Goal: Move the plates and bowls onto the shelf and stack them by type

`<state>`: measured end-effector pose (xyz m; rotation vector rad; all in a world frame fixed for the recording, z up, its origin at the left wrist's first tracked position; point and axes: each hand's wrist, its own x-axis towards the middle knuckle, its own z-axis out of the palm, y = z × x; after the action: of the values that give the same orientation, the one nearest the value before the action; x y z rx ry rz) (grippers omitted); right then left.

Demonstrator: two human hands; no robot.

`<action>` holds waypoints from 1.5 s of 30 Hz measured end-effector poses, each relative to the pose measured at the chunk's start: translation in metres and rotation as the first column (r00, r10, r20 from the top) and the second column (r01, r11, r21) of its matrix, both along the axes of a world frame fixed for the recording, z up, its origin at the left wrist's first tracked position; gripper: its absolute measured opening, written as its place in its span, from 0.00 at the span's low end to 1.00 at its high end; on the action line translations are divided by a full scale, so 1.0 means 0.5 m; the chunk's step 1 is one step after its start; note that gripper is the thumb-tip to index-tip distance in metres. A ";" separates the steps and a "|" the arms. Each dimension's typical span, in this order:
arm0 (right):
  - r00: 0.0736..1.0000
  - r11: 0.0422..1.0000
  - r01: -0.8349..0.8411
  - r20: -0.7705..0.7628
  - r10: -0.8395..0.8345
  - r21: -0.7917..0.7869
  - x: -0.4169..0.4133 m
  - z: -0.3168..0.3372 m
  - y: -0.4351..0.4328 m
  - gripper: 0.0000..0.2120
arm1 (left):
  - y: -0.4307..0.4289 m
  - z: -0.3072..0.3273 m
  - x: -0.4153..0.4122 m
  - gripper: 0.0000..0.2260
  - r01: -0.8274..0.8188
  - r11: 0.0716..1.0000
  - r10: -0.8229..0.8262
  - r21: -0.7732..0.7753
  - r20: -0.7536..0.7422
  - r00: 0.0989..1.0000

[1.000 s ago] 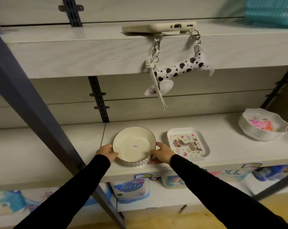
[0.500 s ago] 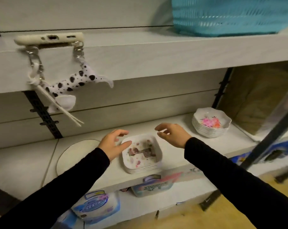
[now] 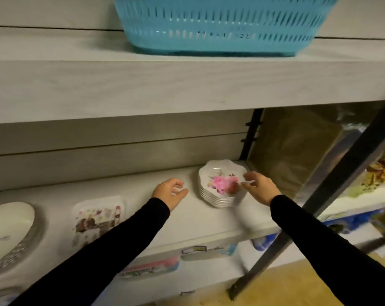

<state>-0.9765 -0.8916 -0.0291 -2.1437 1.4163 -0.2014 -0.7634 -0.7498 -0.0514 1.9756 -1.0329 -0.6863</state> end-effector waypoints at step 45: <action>0.952 0.840 -0.145 0.305 -0.026 0.523 0.076 -0.096 0.105 0.23 | 0.067 -0.079 0.020 0.22 -0.146 0.976 0.202 0.164 -0.410 0.890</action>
<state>-0.9385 -0.8390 -0.0772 -1.6040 1.0647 -0.0823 -0.7536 -0.7163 -0.0909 1.8802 -0.5503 -1.0471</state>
